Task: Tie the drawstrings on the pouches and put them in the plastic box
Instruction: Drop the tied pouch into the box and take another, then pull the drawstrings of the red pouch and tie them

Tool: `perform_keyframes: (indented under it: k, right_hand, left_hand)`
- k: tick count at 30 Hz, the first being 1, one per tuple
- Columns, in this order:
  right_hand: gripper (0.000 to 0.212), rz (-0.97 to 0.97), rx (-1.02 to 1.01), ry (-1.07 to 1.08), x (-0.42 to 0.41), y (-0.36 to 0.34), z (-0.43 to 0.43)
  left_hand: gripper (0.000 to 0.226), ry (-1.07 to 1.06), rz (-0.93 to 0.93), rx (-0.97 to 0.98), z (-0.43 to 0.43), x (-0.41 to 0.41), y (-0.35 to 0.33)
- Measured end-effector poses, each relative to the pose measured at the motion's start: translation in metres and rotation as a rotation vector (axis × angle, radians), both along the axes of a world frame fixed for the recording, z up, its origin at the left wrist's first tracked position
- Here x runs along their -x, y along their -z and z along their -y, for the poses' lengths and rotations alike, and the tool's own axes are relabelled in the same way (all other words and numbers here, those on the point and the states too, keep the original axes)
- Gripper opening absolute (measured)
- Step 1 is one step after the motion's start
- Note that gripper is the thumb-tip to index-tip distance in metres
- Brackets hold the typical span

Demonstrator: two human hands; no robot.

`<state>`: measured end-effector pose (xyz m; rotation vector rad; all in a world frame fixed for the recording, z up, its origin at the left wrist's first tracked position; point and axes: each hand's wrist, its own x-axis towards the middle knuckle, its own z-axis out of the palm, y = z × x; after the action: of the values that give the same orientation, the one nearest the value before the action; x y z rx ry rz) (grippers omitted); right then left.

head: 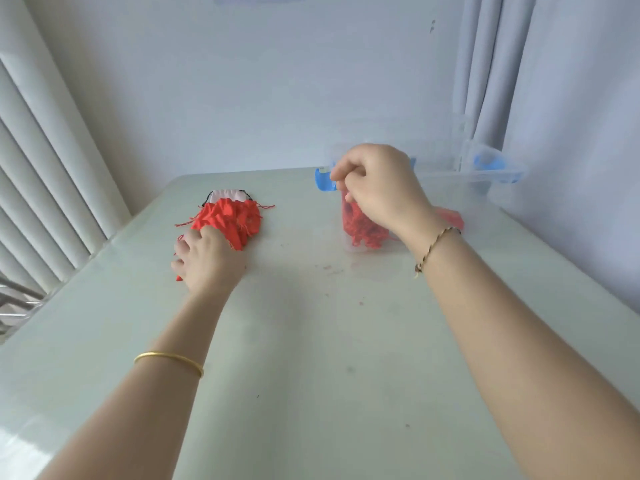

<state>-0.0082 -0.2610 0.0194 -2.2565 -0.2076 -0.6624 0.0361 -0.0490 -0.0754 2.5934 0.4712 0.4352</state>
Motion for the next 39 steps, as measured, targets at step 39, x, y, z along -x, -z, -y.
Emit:
perform_keyframes:
  k: [39]
  right_hand:
    - [0.020,-0.477,-0.405,-0.287,0.008,0.048,0.061]
  left_hand:
    - [0.008,0.843,0.136,0.561,0.078,0.025,-0.041]
